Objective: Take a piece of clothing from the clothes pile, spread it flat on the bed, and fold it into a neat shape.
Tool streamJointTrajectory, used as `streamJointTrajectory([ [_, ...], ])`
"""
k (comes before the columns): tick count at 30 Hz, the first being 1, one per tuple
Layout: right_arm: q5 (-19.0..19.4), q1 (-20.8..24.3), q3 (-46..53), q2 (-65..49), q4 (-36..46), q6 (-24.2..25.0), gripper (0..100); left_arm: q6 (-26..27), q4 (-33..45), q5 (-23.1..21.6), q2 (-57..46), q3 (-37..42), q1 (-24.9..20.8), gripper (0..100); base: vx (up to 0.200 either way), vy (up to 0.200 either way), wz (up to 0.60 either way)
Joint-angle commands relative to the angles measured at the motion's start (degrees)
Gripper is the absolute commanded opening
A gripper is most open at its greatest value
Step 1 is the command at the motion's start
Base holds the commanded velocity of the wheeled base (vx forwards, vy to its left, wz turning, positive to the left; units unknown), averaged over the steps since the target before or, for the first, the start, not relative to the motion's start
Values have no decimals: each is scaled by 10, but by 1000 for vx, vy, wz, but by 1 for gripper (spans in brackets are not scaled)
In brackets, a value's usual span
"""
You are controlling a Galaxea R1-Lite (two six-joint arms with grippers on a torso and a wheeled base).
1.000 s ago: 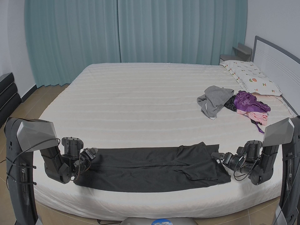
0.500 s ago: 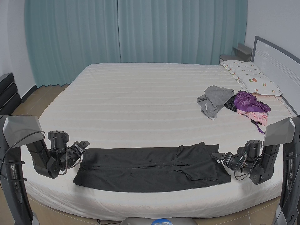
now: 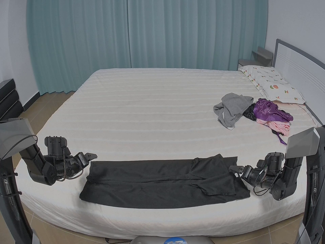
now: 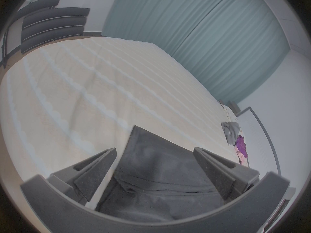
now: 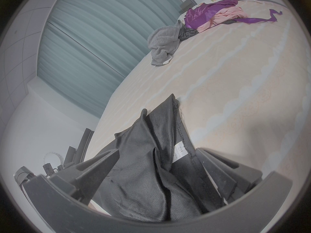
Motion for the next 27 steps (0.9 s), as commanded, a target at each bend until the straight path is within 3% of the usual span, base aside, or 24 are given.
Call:
streamJointTrajectory([
  [1, 0, 0, 1, 0, 0, 0, 100, 10, -1, 2, 15, -1, -10, 100, 0, 0, 0],
  [15, 0, 1, 1, 0, 0, 0, 100, 91, -6, 7, 64, 23, -18, 100, 0, 0, 0],
  [27, 0, 1, 1, 1, 0, -1, 100, 116, -21, 10, 89, 22, -27, 100, 0, 0, 0],
])
